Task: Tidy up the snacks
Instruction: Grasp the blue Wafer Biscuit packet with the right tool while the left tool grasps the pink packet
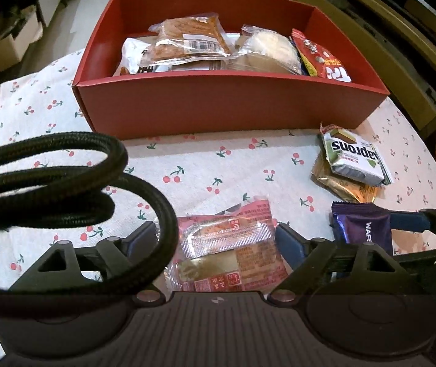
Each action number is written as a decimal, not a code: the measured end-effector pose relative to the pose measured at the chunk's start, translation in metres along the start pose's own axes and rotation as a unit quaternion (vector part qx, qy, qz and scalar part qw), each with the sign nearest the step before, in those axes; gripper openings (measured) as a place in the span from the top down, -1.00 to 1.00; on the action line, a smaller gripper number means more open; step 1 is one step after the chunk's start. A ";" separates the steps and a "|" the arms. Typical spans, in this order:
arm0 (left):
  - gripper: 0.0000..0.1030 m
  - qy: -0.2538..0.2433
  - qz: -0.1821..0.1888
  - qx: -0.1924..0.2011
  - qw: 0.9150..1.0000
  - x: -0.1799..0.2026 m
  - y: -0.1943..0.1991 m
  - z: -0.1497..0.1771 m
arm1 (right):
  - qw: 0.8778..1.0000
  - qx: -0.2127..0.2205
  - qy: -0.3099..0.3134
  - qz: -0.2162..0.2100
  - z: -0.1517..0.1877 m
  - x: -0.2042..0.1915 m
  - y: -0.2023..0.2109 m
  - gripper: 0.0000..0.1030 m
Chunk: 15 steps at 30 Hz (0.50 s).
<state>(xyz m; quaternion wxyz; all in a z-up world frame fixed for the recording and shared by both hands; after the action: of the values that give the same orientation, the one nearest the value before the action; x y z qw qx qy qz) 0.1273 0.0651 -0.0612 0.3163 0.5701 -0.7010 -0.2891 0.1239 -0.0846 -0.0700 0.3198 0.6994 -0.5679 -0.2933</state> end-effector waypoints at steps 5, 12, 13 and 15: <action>-0.57 -0.016 0.005 0.003 1.000 0.003 0.005 0.002 | 1.000 0.018 0.012 -0.003 0.000 -0.001 0.012 -0.71; -0.57 -0.032 0.015 0.014 0.999 0.008 0.015 0.005 | 0.999 0.051 0.007 -0.002 -0.010 0.004 0.030 -0.70; -0.57 -0.032 0.016 0.016 0.999 0.007 0.016 0.005 | 0.998 0.055 0.006 -0.002 -0.012 0.004 0.032 -0.70; -0.56 -0.031 0.017 0.019 0.999 0.008 0.019 0.003 | 0.998 0.064 0.005 0.000 -0.015 0.006 0.036 -0.70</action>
<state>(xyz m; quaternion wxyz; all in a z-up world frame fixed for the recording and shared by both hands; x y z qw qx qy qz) 0.1122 0.0609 -0.0481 0.2882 0.5547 -0.7257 -0.2875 0.1146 -0.0943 -0.0333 0.2773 0.7196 -0.5841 -0.2533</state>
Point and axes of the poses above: each gripper's, at about its wrist camera, not at the fingertips, and y roughly against the way its jaws point, x to its right, z to its underside, the point moved 1 cm from there along -y, roughly the way its jaws point, and after that the axes turned 14 degrees about x, right-handed, at the moved point
